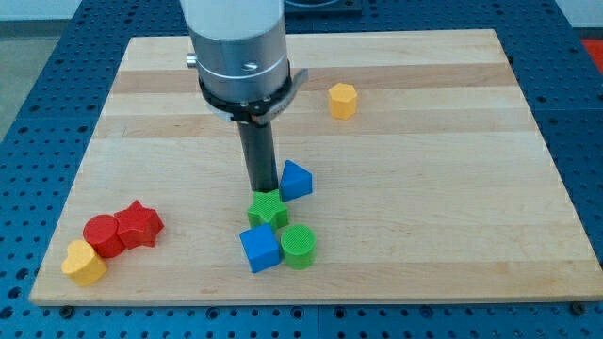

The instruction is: Place the blue triangle right to the green star

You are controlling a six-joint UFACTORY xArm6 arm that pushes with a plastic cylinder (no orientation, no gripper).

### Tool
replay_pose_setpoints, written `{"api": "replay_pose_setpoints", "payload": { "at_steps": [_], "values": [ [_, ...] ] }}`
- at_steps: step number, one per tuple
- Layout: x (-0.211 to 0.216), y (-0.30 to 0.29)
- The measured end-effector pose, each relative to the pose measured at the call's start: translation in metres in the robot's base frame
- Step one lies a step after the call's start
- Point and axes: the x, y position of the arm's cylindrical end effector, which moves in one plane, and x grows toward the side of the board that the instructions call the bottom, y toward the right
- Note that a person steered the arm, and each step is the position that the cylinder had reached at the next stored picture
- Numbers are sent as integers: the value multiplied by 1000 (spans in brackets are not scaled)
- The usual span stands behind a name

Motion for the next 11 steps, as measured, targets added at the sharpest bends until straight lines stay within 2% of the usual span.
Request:
{"api": "replay_pose_setpoints", "payload": {
  "at_steps": [2, 3, 6, 8, 11],
  "values": [
    [-40, 8],
    [-41, 24],
    [16, 24],
    [9, 29],
    [-169, 34]
  ]
}}
